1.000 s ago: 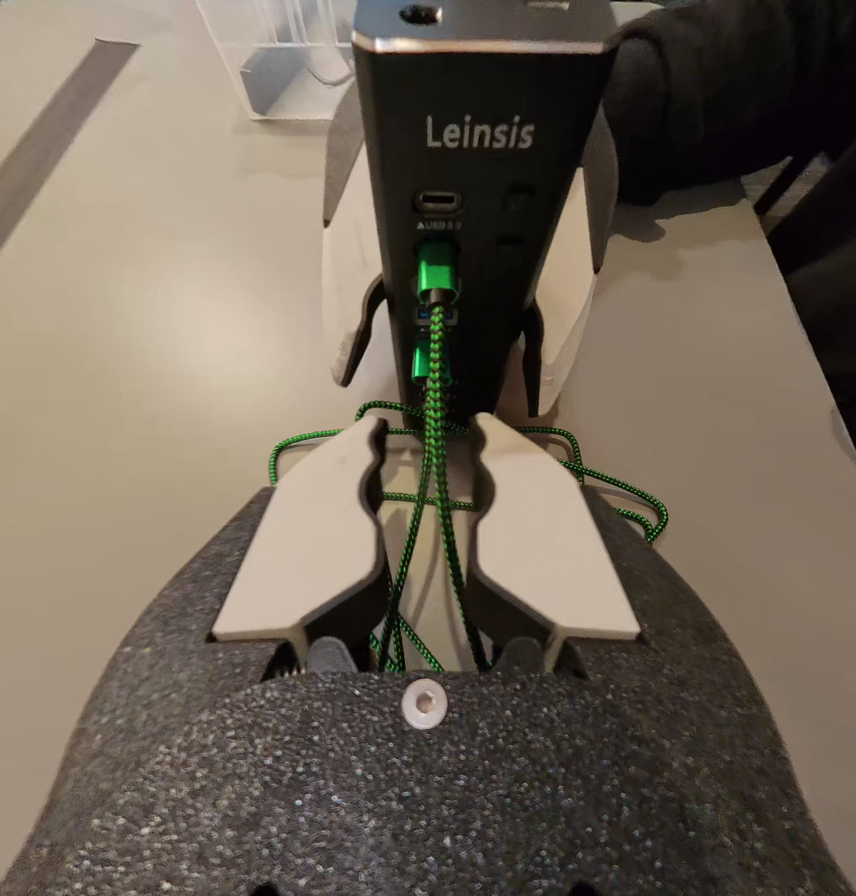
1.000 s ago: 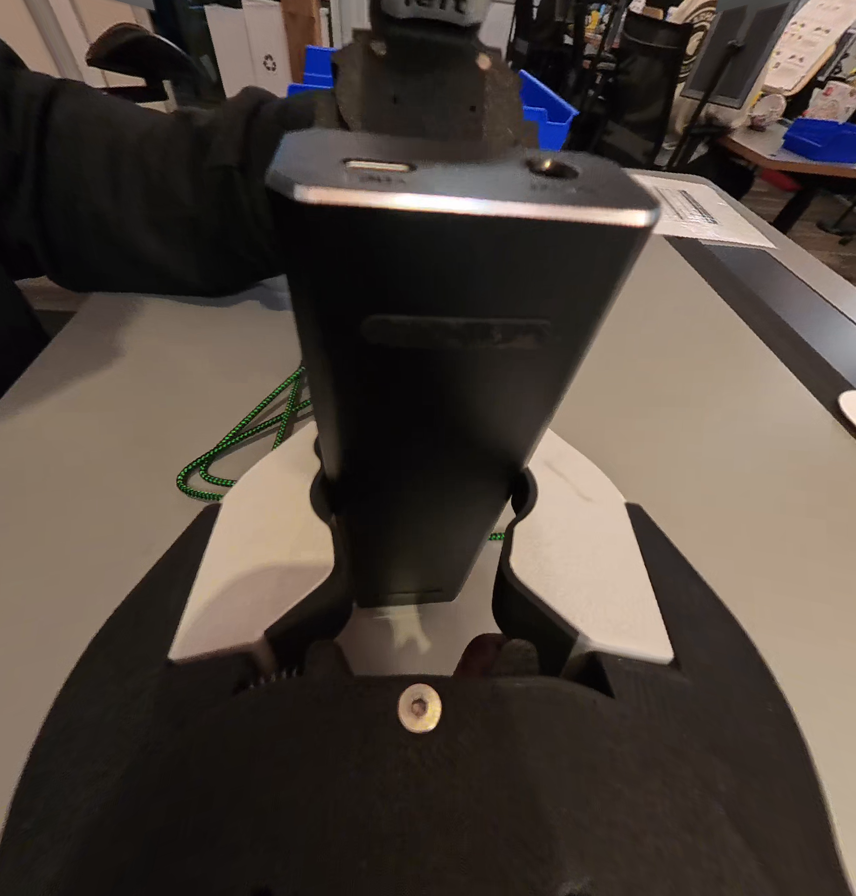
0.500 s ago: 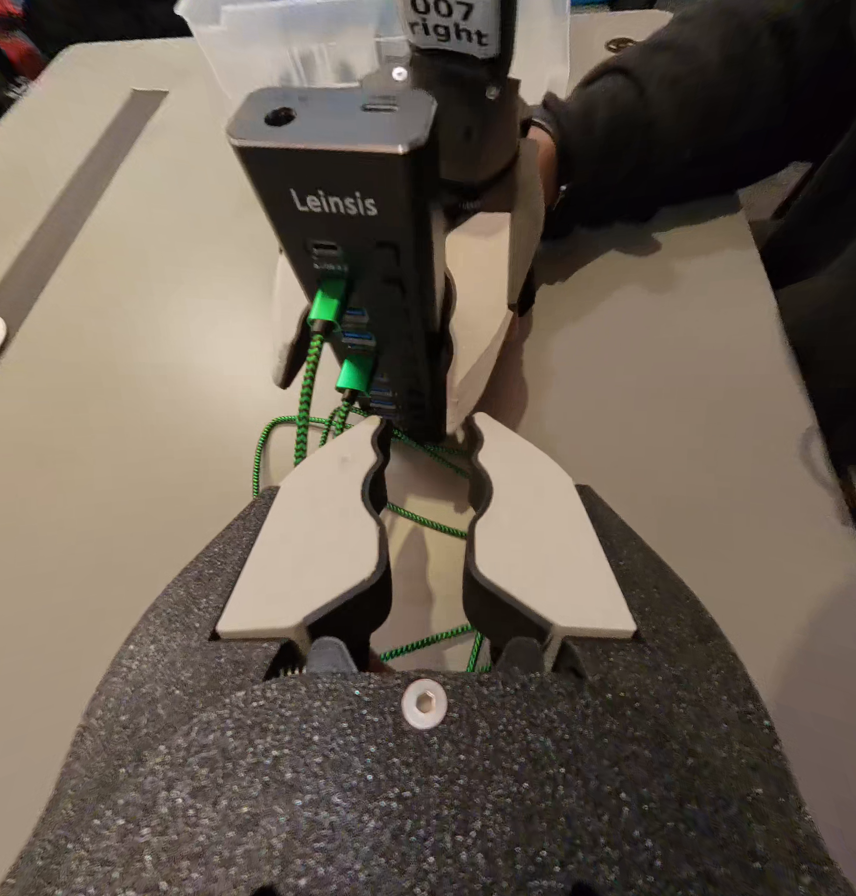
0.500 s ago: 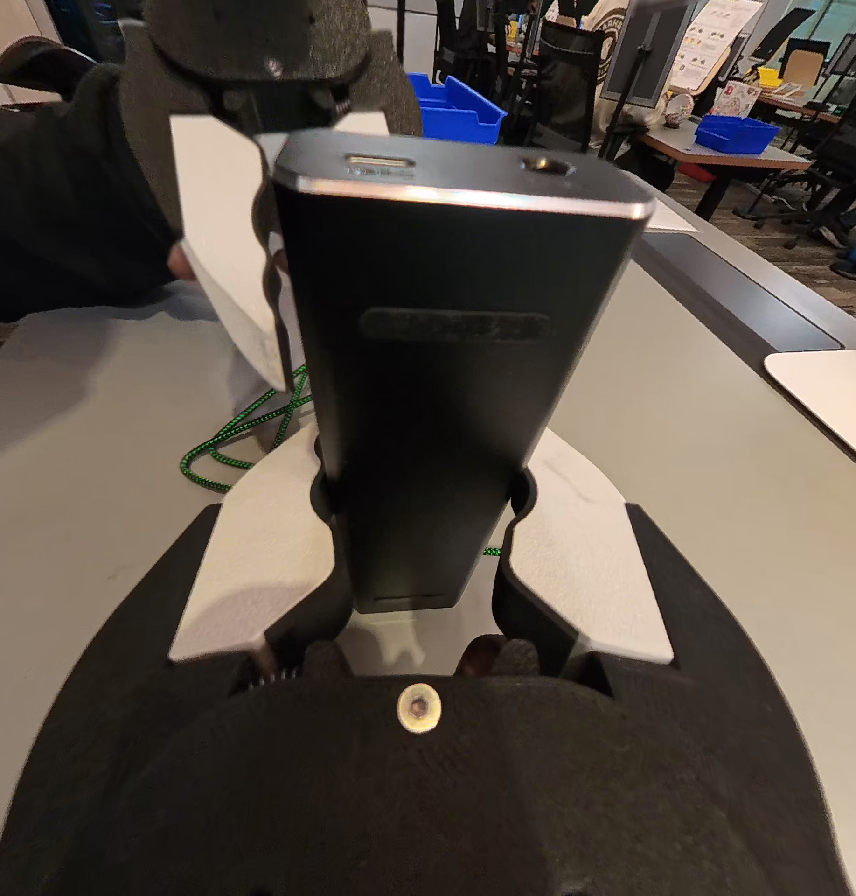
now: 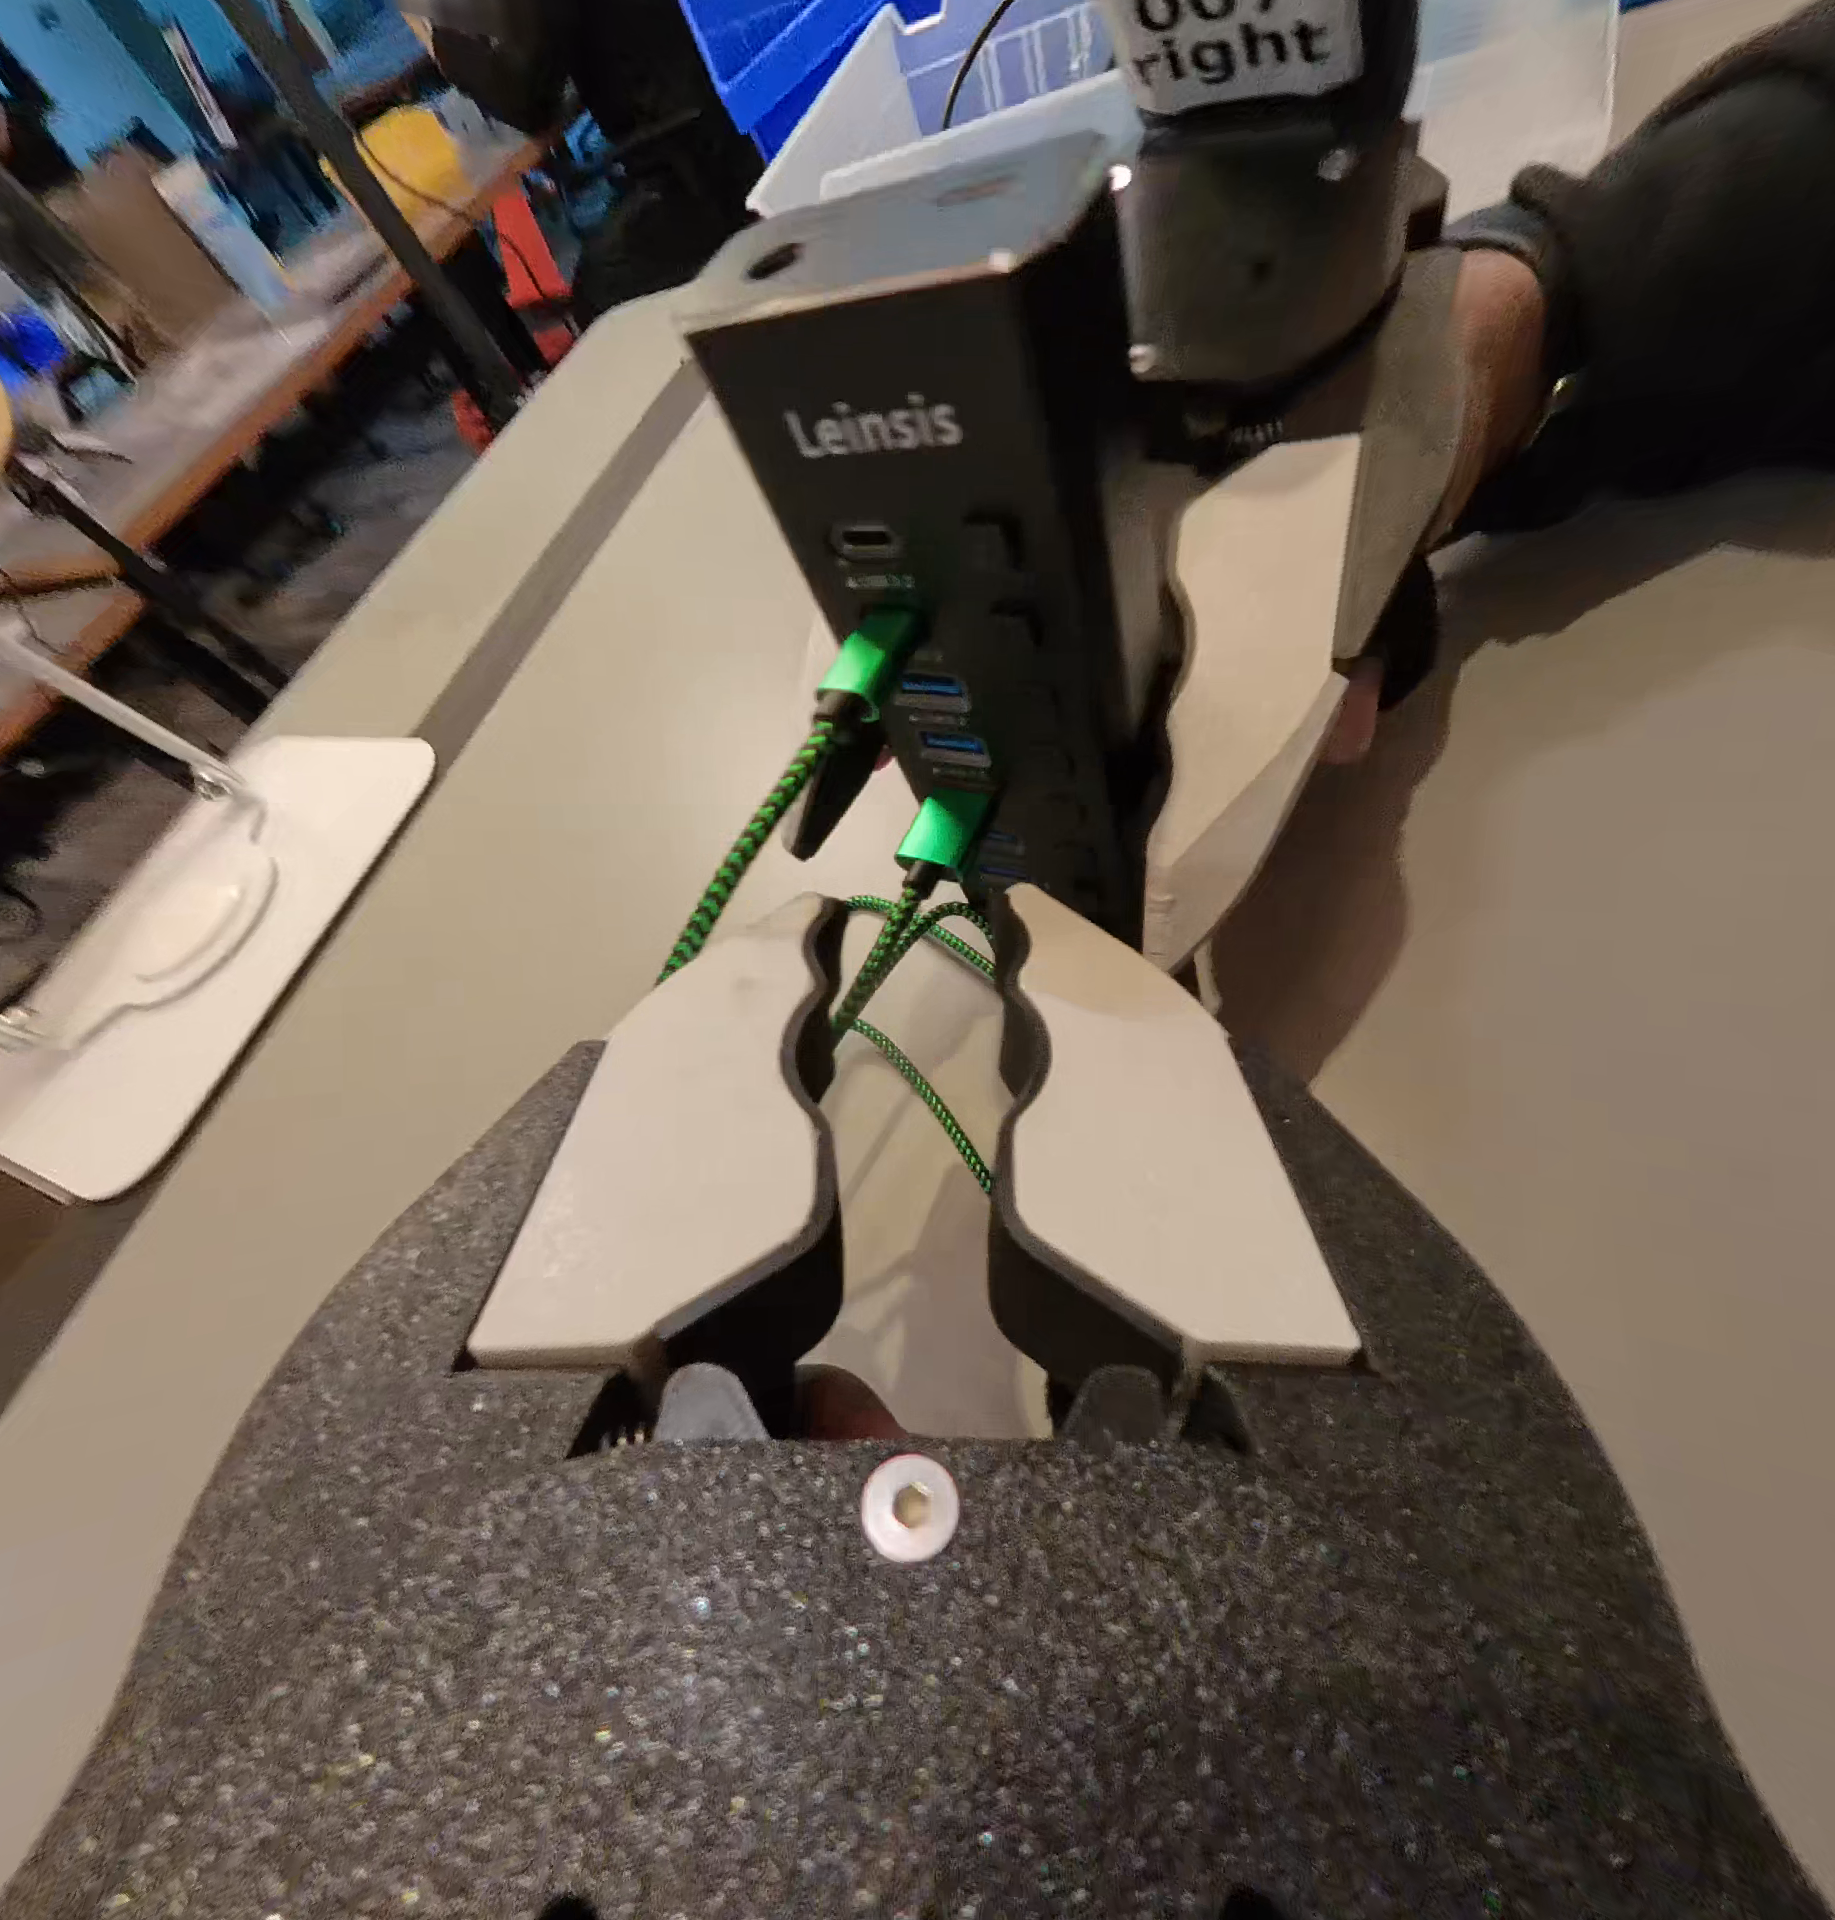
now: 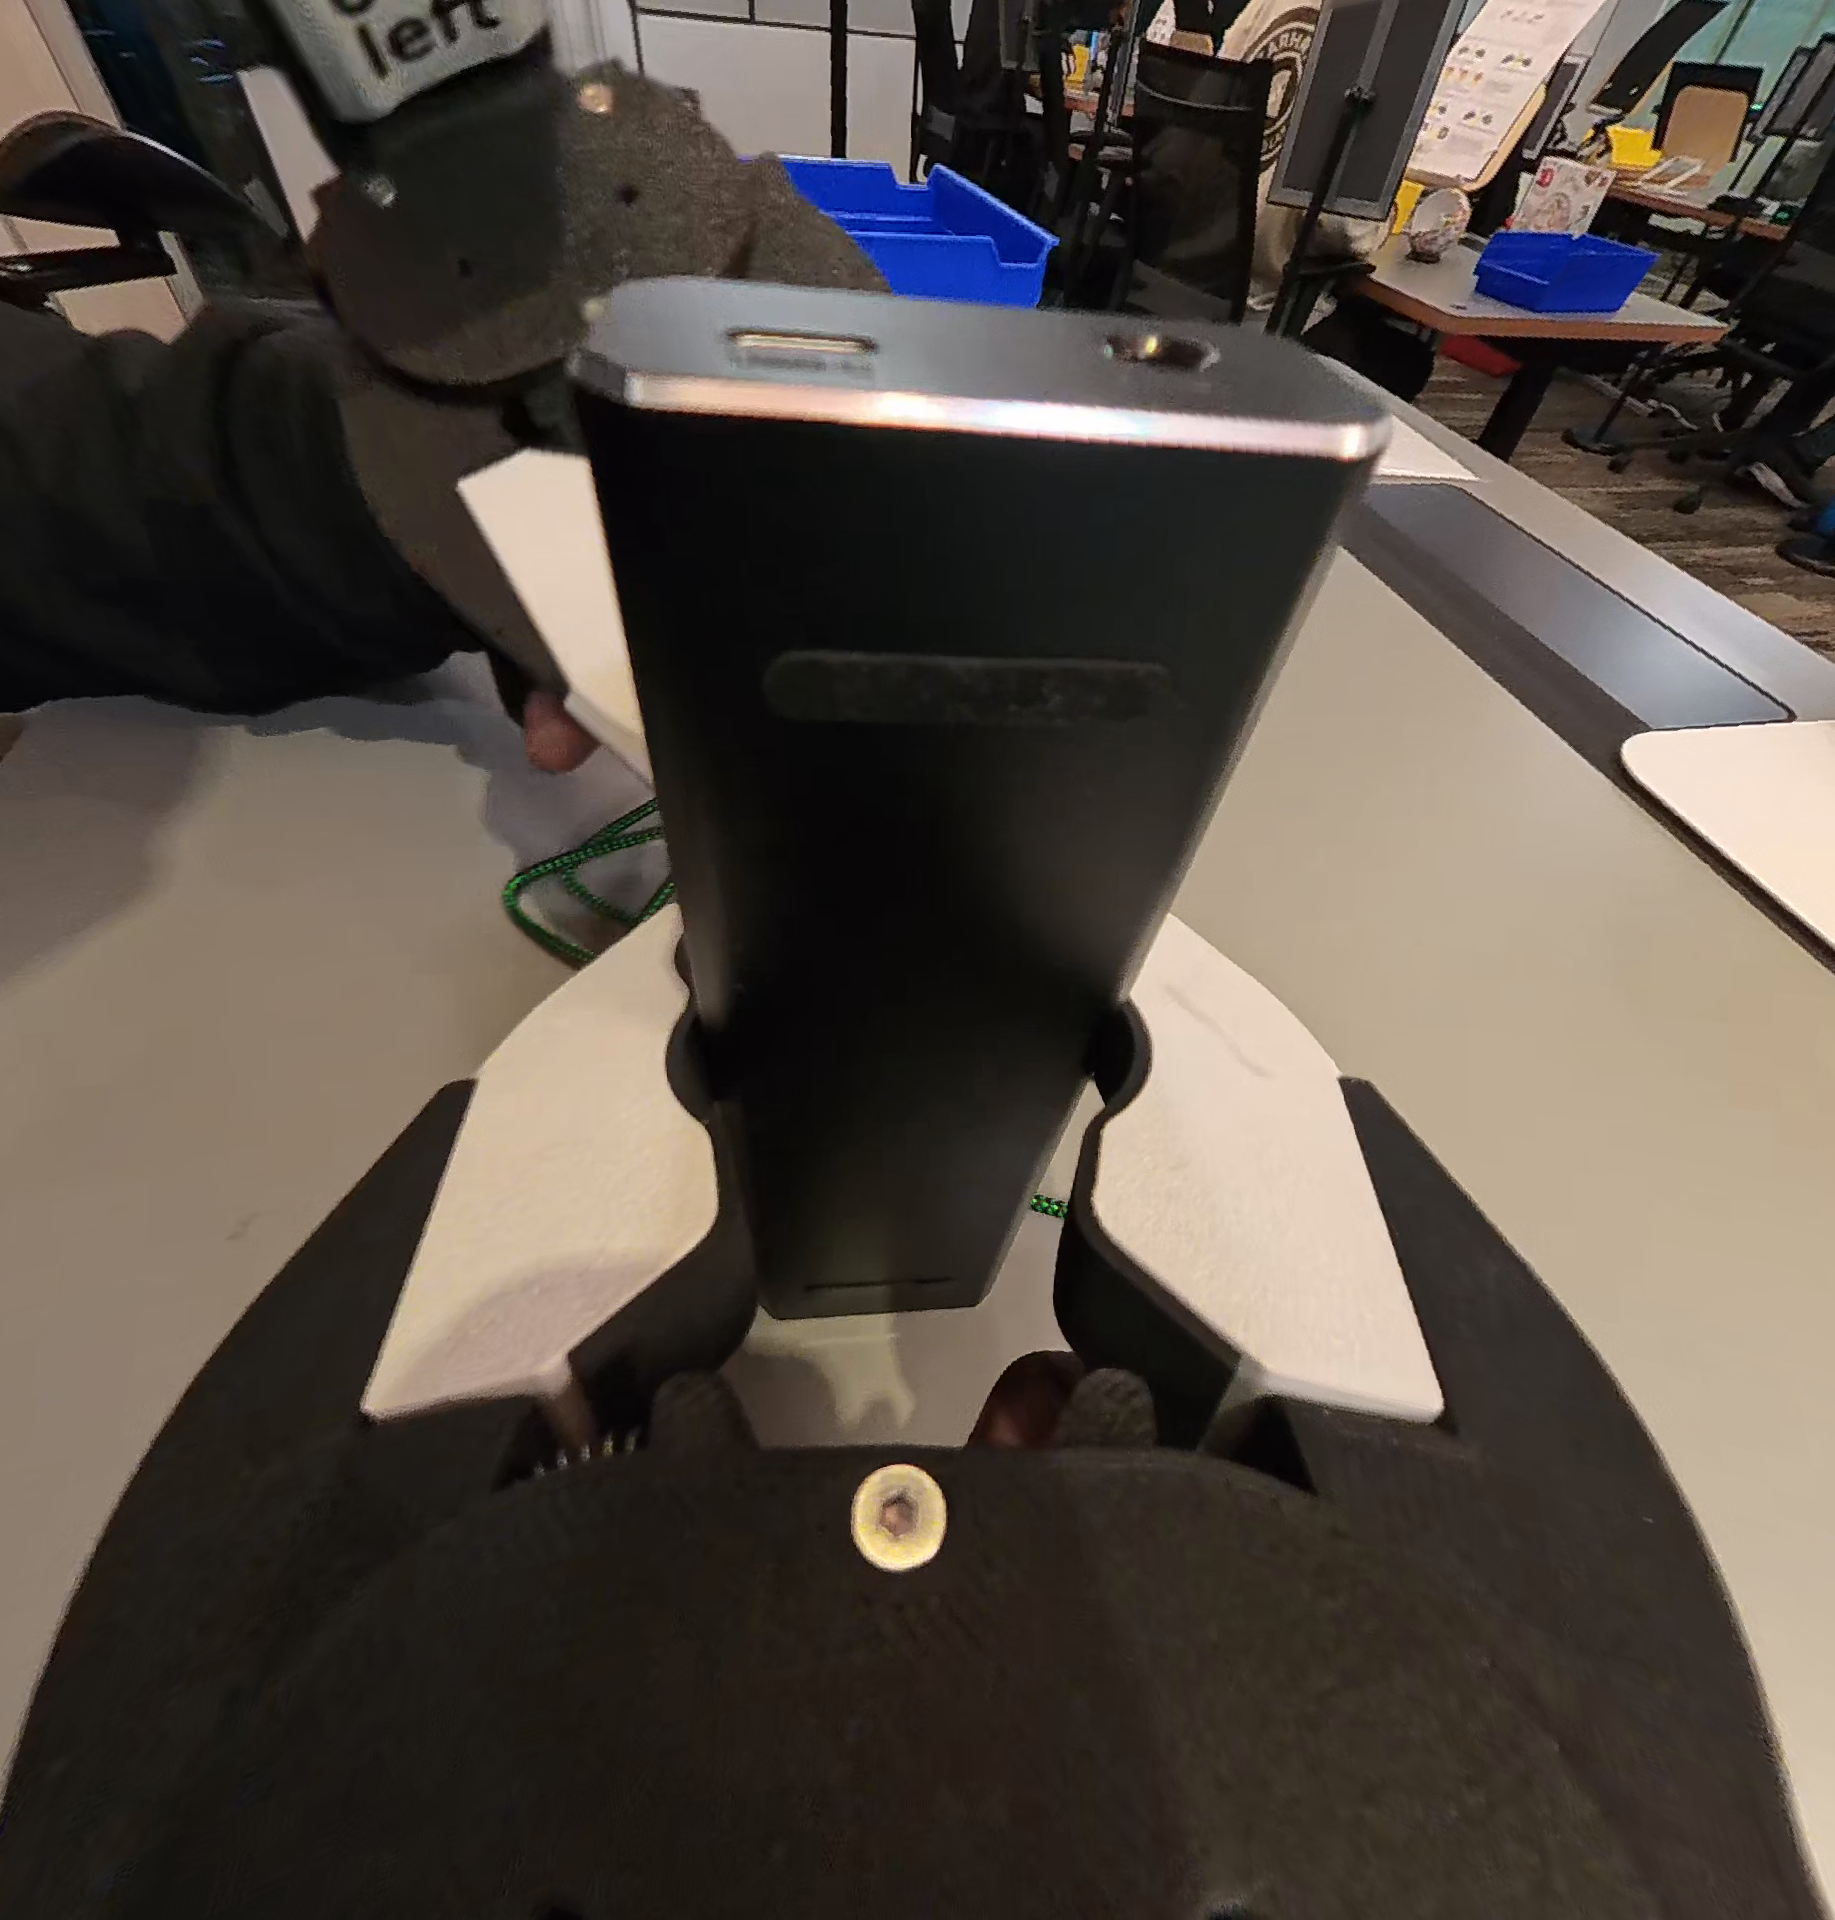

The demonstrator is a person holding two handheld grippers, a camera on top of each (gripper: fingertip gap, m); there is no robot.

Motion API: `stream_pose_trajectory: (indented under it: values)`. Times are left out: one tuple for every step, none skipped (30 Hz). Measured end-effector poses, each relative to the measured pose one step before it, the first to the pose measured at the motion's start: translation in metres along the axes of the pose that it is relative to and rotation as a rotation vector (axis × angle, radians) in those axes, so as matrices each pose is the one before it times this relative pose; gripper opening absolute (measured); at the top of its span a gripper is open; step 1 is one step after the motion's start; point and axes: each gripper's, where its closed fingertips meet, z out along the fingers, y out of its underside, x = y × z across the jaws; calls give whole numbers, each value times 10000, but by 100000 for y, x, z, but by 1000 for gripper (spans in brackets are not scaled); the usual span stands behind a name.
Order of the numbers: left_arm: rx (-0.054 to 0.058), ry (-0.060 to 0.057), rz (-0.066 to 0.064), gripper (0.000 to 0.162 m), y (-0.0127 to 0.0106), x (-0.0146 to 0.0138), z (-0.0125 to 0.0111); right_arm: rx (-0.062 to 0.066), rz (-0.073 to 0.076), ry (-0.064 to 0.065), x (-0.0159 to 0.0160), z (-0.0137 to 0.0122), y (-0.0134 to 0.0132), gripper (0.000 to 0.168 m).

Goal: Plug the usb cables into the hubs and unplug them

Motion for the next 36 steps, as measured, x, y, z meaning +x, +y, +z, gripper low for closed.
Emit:
stream_pose_trajectory:
  values:
    - [106,-68,221,33,0,169,194,5,23,-7,24,-44,12,72]
    - [147,-118,211,34,-9,40,219,6,27,-7,26,-19,-7,71]
    - [138,-286,497,34,37,-140,169,1,18,-23,-7,3,0,71]
    - [49,-425,706,32,147,-271,99,1,4,-1,10,-1,0,71]
    - [-36,-316,779,31,198,-54,94,-5,-20,0,-22,-3,15,71]
    - [-18,-225,691,31,58,117,73,-11,-57,6,-56,15,11,71]
    - [19,-132,550,29,-139,248,52,-12,-77,18,-81,22,4,71]
    - [12,-173,521,25,-204,146,40,2,-24,4,-67,19,-16,71]
    - [-52,-310,563,21,-95,-99,50,8,13,-38,-81,1,-11,71]
    - [-37,-319,556,17,-86,-136,60,0,-15,16,4,4,-4,71]
    - [22,-238,550,14,-105,-16,33,1,-1,-7,0,7,-2,72]
    - [-9,-305,525,12,-8,-101,75,3,2,-17,-17,-5,-1,72]
    - [-58,-250,533,12,82,-10,118,5,-12,-24,-23,4,-7,72]
    - [-70,-282,580,11,84,-47,133,5,-14,-25,-31,-2,-5,72]
    - [-58,-309,652,11,3,-66,115,4,-7,-49,-59,3,-5,72]
    - [-66,-284,664,12,-103,-36,116,-4,-16,-32,-69,17,-5,72]
    - [30,-243,539,13,-369,-14,117,-4,-21,1,-29,25,-8,72]
    - [91,-100,358,12,-502,131,128,2,-3,-11,-57,28,-15,72]
    - [-164,-122,314,11,-40,14,140,-16,0,-77,-122,-15,19,71]
    - [-103,-93,259,11,13,-28,78,-30,23,24,48,-65,66,72]
    - [-118,-84,131,10,58,-47,20,-12,10,22,30,-37,26,72]
    - [-66,-48,101,9,33,-10,-13,-8,30,26,7,33,-13,72]
    - [-71,-152,117,6,103,-173,-26,17,50,0,-36,56,-79,72]
    - [-16,-32,152,6,65,-2,-37,-7,16,22,-9,78,-29,72]
    - [54,-29,63,6,-22,-22,-71,26,-92,3,-44,40,-28,72]
    - [27,-29,65,6,-44,-31,-59,39,-99,-61,-77,-28,-28,71]
    - [-33,-27,64,6,5,-8,-28,15,-14,-30,-38,5,-19,71]
    - [9,8,7,6,-17,-23,-38,-8,-50,-26,-31,-28,15,71]
    - [12,90,-108,6,-32,-4,-32,5,-43,-8,-45,-41,1,71]
    - [9,128,-58,6,-39,-11,-18,28,-12,-18,-40,-43,12,71]
    - [37,69,71,6,-49,-7,-61,-14,14,-92,-89,-48,44,71]
    - [49,21,84,6,-13,0,-63,-7,33,-104,-79,4,24,71]
    - [16,79,-6,7,78,25,-39,-29,30,-12,0,49,19,71]
    - [92,65,-2,6,-30,-9,-76,-13,42,-53,-51,41,-6,71]
    - [169,83,12,6,-116,11,-125,10,6,-196,-188,-29,3,70]
    - [109,111,-91,7,-86,26,-63,0,-14,-180,-162,-42,17,70]
